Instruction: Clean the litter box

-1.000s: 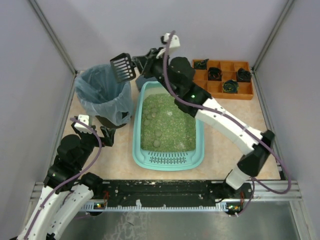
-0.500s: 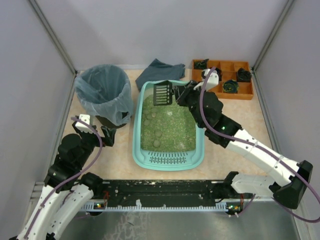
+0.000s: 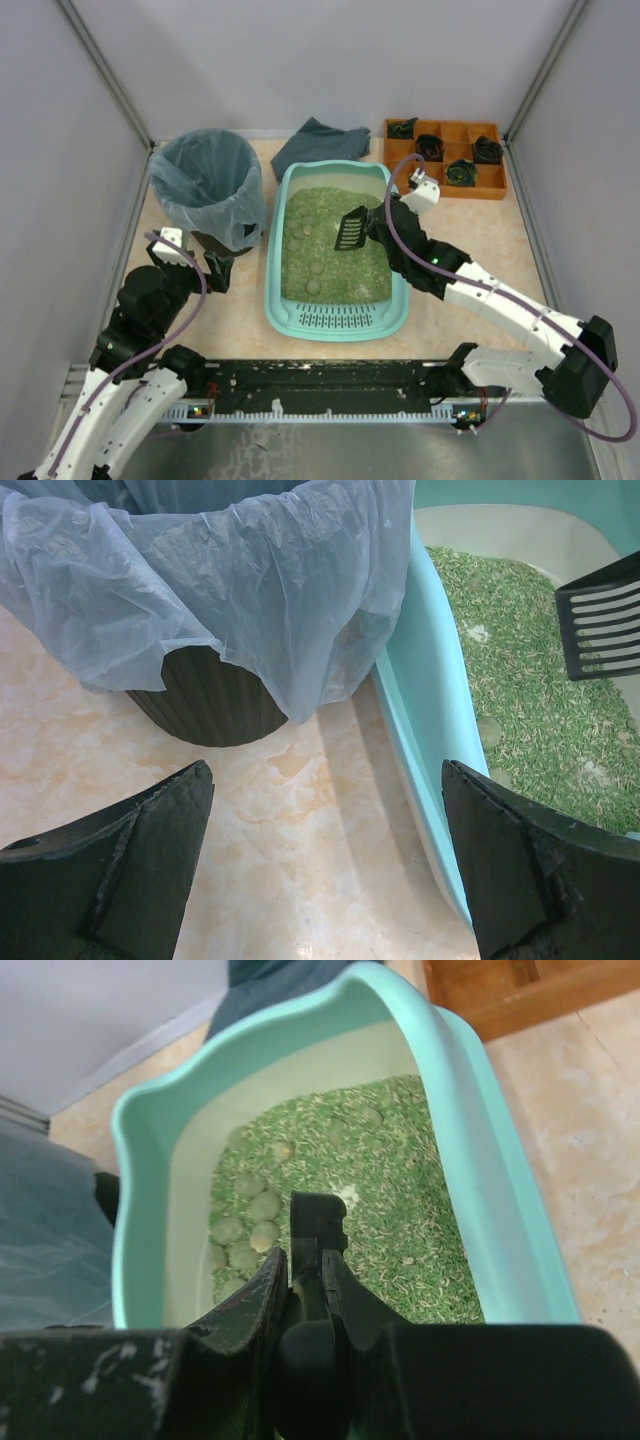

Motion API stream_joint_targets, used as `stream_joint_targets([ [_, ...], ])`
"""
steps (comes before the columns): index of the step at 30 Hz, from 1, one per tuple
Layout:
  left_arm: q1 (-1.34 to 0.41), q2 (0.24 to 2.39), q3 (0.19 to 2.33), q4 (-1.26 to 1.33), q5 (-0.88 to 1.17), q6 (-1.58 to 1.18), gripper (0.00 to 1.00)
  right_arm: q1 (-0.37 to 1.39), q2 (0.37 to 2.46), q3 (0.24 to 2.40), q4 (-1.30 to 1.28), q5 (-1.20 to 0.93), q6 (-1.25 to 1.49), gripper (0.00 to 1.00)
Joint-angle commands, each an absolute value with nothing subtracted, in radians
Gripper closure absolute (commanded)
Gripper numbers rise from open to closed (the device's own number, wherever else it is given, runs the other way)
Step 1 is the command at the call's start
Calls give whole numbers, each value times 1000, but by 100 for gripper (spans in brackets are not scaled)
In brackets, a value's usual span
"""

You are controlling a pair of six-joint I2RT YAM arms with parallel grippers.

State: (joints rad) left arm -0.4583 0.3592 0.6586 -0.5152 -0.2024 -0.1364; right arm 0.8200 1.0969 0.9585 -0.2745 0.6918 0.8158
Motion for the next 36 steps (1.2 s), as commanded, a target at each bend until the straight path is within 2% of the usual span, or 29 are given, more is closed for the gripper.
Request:
stream_joint_targets([
  [1, -453, 364, 660, -490, -193, -132, 0, 767, 1157, 944, -273, 671, 954, 100],
  [16, -453, 355, 659, -491, -201, -134, 0, 708, 1388, 926, -101, 624, 1039, 100],
  [25, -453, 362, 660, -491, -199, -133, 0, 706, 1482, 898, 54, 509, 1081, 100],
  [36, -454, 361, 660, -491, -199, -134, 0, 706, 1700, 944, 214, 353, 1195, 100],
])
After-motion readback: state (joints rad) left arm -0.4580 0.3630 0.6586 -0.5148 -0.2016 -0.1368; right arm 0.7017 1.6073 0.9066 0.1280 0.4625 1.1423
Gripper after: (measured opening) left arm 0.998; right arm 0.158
